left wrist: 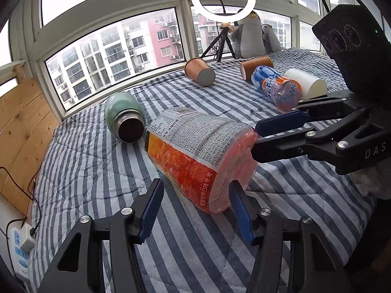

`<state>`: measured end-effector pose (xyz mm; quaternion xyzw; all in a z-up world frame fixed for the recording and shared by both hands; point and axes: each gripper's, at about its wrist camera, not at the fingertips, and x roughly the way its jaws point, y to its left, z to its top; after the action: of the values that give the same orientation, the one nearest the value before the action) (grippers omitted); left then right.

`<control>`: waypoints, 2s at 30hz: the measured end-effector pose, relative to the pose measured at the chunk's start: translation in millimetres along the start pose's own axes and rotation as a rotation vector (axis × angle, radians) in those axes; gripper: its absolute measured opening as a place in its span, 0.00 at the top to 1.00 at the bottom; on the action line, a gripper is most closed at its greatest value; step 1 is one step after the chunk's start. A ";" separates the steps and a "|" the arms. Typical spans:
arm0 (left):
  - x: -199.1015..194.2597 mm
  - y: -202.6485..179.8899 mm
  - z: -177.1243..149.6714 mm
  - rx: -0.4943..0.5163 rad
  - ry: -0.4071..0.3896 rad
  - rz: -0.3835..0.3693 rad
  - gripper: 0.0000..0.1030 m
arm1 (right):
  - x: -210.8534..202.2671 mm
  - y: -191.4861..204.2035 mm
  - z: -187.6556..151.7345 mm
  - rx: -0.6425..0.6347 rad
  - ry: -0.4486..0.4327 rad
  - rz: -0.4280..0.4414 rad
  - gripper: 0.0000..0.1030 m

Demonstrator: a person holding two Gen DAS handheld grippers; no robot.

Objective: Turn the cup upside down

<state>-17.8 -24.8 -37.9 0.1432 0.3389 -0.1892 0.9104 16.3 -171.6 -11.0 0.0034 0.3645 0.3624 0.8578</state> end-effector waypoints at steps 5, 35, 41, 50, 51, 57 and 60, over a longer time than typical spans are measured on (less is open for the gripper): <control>-0.1 -3.0 4.0 0.021 0.000 -0.006 0.50 | 6.1 8.8 7.3 -0.022 -0.008 0.011 0.63; 8.6 -31.4 68.2 -0.020 0.149 -0.328 0.46 | -49.2 -10.1 36.1 0.159 0.044 -0.091 0.69; 14.5 -23.9 58.1 -0.037 0.153 -0.315 0.46 | -71.4 -15.6 20.6 0.141 -0.059 -0.114 0.68; 12.5 -14.4 63.5 -0.071 0.131 -0.288 0.46 | -63.2 -6.3 -28.4 0.079 -0.039 -0.190 0.68; 12.4 -14.5 66.0 -0.068 0.125 -0.281 0.46 | -61.6 -8.2 -25.3 0.082 -0.042 -0.192 0.68; 20.6 -4.1 84.3 -0.098 0.076 -0.259 0.46 | -55.9 -26.7 1.0 0.112 -0.085 -0.206 0.68; 28.2 3.5 93.5 -0.134 0.055 -0.272 0.46 | -50.2 -34.9 15.6 0.107 -0.104 -0.234 0.68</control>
<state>56.0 -65.1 11.8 0.0399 0.3918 -0.2837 0.8743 24.1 -224.7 22.4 0.0253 0.3360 0.2393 0.9106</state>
